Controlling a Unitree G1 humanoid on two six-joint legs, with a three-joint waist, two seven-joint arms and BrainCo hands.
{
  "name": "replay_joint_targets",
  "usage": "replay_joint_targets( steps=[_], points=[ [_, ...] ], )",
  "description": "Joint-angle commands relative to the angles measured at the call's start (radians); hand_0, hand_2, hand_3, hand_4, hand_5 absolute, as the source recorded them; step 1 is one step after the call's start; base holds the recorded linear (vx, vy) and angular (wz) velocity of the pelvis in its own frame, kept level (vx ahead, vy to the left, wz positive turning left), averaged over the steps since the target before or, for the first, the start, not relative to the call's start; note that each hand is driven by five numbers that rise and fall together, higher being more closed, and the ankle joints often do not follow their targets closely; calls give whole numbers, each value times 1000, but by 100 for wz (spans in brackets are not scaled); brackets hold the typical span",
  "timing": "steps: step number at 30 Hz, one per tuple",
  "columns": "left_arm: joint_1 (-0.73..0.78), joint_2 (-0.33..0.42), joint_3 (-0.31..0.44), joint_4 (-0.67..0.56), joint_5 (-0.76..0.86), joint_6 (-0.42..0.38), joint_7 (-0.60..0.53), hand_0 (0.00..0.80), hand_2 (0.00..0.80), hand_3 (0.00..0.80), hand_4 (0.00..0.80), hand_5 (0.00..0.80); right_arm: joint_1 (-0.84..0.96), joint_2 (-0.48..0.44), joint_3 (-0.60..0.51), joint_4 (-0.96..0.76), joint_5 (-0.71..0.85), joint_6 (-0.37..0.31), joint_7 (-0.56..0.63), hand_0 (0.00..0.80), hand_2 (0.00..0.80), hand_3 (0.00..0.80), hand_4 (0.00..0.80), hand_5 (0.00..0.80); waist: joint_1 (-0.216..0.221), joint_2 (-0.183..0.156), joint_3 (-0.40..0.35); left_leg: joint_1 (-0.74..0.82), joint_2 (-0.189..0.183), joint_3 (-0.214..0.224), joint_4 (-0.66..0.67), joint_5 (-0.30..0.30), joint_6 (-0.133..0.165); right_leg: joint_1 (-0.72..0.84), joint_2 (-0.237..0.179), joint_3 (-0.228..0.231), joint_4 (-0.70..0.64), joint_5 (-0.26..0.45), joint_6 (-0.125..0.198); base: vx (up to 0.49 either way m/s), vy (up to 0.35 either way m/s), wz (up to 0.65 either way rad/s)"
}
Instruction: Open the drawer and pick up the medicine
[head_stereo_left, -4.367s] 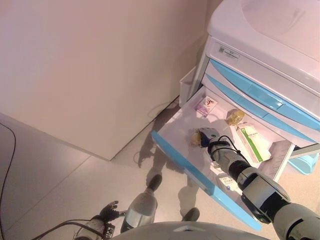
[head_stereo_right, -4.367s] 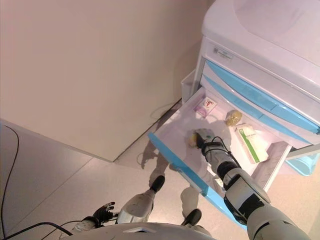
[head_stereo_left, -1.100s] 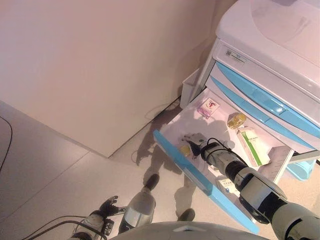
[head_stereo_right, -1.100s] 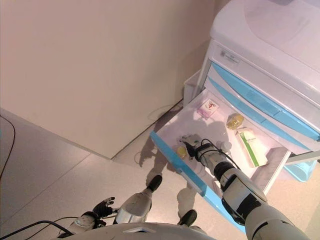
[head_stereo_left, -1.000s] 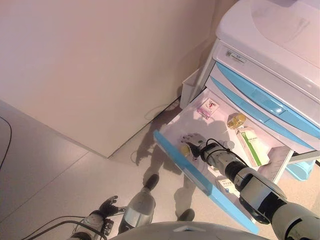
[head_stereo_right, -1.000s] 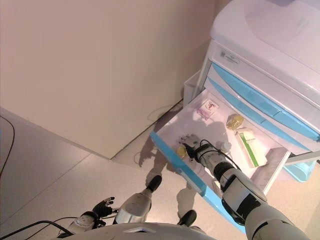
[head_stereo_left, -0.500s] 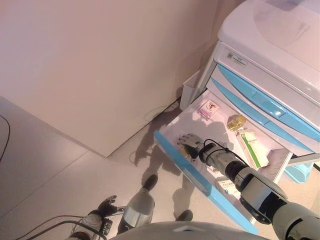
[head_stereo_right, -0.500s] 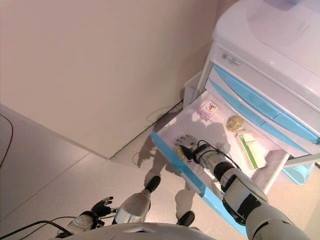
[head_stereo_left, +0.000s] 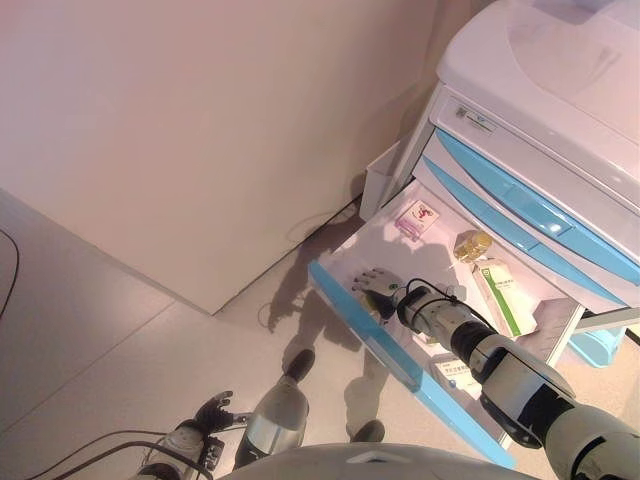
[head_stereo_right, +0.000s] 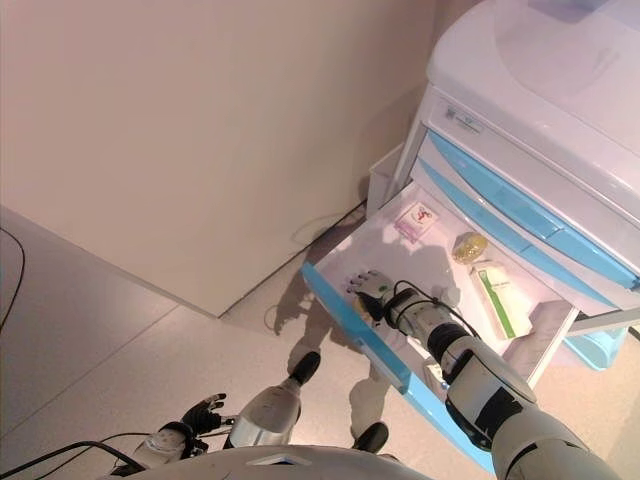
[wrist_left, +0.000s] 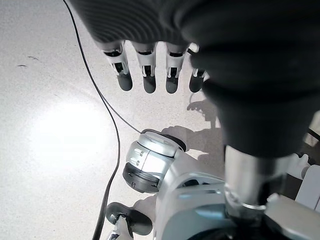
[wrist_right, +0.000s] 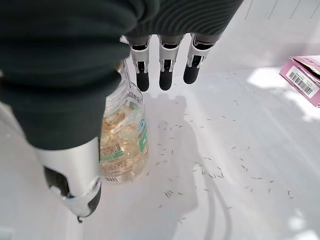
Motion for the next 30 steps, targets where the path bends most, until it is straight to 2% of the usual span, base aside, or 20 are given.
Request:
replay_joint_targets(
  steps=[1,4,6,7,8,30],
  points=[
    [-11,12,-28,33,38,1,0,0,0,0,0,0,-19,-32,51,-71,30,-8,-20,0,0,0,0,0,11,-11,1,26,-69,54,2,-99,53,-19,21,41,73,-54,-24,0,0,0],
    [-11,13,-28,31,39,1,-1,0,0,0,0,0,-19,-33,50,-70,33,-8,-17,0,0,0,0,0,11,-10,1,26,-69,54,3,-99,53,-19,21,40,72,-53,-23,0,0,0],
    [-12,12,-29,28,36,4,-2,0,0,0,0,0,-18,-29,49,-71,34,-6,-11,430,430,430,430,430,11,-9,1,25,-69,55,2,-98,53,-21,21,40,72,-53,-23,0,0,0],
    [-13,13,-29,29,35,5,-3,0,0,0,0,0,-18,-30,48,-70,33,-8,-10,684,684,684,684,684,10,-9,0,25,-69,55,2,-98,53,-21,21,41,72,-53,-23,0,0,0],
    [-14,13,-28,29,35,4,-3,0,0,0,0,0,-18,-30,48,-70,33,-10,-10,800,800,800,800,800,10,-9,0,24,-69,54,3,-98,53,-21,21,41,72,-53,-23,0,0,0],
    [-7,13,-21,29,39,5,0,0,0,0,0,0,-10,-41,49,-94,49,-12,-2,800,800,800,800,800,11,-20,-3,29,-67,56,0,-98,54,-15,22,43,67,-50,-22,0,0,0]
  ],
)
